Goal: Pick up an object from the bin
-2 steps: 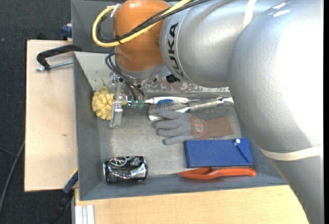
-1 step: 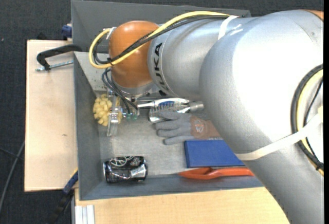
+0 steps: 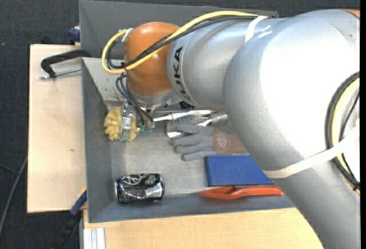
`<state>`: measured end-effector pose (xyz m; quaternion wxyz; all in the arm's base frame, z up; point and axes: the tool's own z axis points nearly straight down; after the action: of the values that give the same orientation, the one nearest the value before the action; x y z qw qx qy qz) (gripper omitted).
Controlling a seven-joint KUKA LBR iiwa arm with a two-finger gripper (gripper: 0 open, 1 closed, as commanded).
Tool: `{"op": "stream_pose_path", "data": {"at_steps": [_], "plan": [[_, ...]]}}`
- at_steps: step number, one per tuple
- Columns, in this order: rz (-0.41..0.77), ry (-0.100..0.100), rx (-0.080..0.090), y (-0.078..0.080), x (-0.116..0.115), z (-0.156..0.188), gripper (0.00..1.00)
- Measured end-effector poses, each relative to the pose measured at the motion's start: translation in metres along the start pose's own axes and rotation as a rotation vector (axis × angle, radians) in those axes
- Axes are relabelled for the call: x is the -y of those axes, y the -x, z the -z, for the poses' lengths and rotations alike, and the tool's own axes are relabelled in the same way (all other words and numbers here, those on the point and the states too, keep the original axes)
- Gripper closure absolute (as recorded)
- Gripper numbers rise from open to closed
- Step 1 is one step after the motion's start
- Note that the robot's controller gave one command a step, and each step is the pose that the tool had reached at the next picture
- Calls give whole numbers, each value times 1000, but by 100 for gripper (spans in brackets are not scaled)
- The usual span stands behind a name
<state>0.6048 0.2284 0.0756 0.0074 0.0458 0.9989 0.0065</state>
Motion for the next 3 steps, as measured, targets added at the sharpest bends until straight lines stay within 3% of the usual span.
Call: {"op": "stream_pose_path", "data": {"at_steps": [1, 2, 3], "plan": [[0, 0, -1, 0, 0, 0, 100], [1, 7, 10, 3, -3, 50, 100], [1, 4, 4, 2, -1, 5, 100]]}}
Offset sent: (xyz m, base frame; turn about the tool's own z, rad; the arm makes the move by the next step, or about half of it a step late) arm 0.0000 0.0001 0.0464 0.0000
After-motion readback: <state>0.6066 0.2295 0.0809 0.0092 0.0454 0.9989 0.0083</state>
